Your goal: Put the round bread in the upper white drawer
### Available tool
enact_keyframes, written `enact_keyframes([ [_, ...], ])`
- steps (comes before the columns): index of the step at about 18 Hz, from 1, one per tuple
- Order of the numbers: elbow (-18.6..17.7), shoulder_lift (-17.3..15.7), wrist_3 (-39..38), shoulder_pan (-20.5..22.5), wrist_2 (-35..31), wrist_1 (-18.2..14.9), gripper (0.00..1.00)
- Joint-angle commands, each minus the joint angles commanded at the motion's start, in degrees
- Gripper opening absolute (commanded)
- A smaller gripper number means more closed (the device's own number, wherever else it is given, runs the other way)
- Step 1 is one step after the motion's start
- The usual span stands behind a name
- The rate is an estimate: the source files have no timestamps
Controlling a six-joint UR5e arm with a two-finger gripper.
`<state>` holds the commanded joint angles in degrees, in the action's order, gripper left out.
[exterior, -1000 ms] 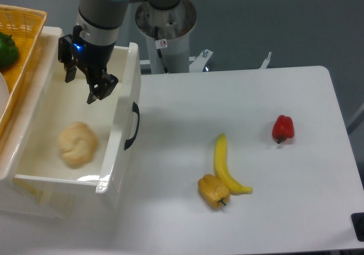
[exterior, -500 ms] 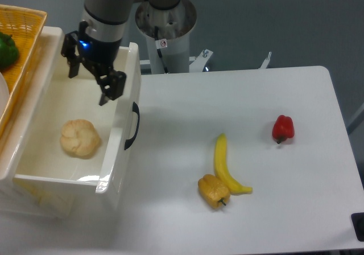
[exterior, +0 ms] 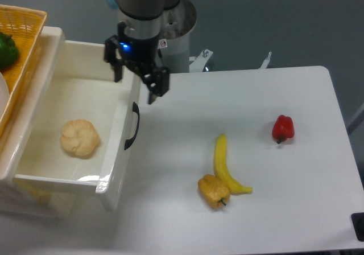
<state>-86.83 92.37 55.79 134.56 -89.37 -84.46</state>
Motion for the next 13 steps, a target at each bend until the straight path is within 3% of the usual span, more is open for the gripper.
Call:
enact_keyframes([
  [5, -1.3, 0.3, 5.8, 4.8, -0.7, -0.2, 1.00],
  [13, -3.3, 0.6, 6.4, 8.5, -0.5, 0.3, 1.00],
])
